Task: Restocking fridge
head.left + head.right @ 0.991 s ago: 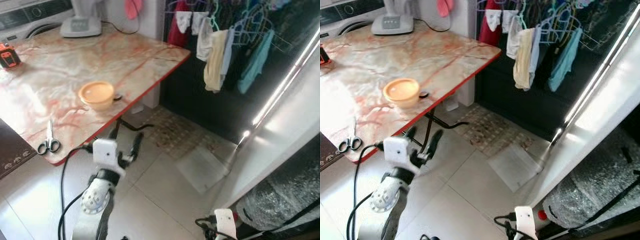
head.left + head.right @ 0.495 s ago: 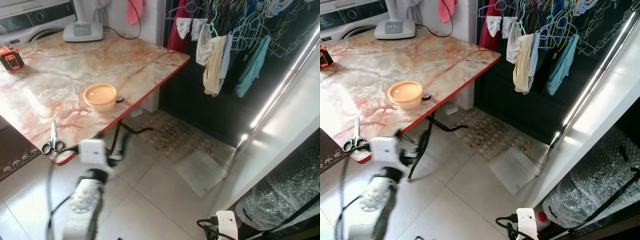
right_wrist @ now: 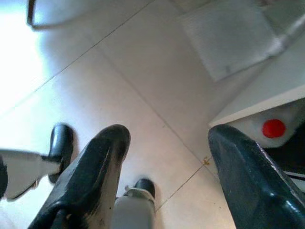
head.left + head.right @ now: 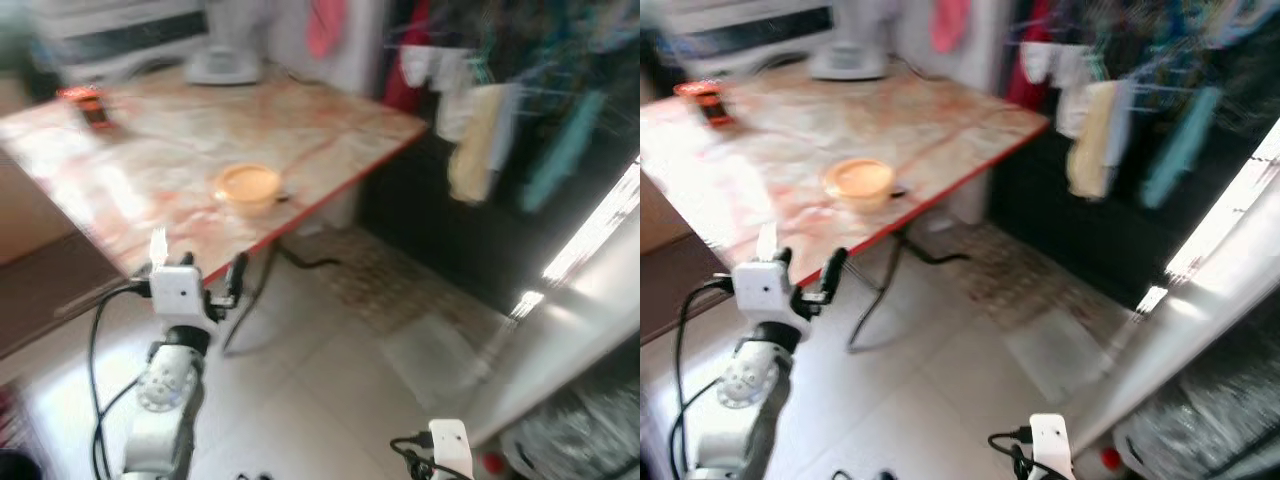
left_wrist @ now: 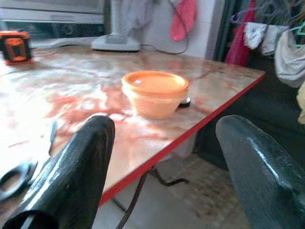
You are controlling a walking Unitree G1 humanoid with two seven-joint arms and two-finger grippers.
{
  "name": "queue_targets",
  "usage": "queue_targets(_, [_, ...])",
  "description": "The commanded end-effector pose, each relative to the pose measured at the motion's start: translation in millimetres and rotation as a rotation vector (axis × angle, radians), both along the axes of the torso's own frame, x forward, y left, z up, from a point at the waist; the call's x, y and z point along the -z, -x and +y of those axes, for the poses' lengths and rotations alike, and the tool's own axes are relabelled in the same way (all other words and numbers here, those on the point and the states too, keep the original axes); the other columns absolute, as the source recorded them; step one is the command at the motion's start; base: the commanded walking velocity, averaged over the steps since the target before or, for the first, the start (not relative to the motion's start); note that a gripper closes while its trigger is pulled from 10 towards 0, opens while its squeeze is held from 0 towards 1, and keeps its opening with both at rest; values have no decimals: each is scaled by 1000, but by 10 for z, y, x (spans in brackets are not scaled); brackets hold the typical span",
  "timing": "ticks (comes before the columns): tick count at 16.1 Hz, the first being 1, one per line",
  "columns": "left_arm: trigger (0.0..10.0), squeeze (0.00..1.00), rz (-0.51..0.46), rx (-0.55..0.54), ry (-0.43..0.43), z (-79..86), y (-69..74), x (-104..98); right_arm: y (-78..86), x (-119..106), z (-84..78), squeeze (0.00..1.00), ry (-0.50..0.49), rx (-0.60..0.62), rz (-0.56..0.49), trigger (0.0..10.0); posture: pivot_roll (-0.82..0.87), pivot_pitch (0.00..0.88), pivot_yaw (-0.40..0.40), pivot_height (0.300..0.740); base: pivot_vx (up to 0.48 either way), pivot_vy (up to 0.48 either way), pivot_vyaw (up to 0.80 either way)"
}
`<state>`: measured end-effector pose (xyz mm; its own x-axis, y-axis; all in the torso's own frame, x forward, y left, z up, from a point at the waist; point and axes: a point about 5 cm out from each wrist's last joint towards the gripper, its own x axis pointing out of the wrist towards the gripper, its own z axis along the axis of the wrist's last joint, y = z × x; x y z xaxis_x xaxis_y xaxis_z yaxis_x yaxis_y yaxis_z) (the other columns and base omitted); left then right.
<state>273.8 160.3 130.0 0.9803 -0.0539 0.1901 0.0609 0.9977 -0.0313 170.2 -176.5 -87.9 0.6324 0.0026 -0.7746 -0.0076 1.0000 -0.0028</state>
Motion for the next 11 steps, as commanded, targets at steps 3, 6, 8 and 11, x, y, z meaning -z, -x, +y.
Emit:
queue_targets(3, [10000, 0, -7, 14, -24, -31, -24, -17, 18, 8, -15, 0, -7, 23, 7, 10000, -89, 55, -39, 740, 0, 0, 0])
queue_targets(6, [10000, 0, -4, 6, -36, -22, -34, -15, 12, 5, -9, 0, -13, 26, 2, 10000, -85, 62, -38, 740, 0, 0, 0])
queue_targets(8, [10000, 0, -4, 5, -40, -24, -37, -17, 10, 5, -7, 0, -10, 22, 4, 10000, -85, 64, -37, 740, 122, 0, 0])
queue_targets(11, [10000, 0, -6, 9, -44, -38, -42, -23, 9, 5, -5, 0, -8, 17, 5, 10000, -86, 67, -36, 740, 82, 0, 0])
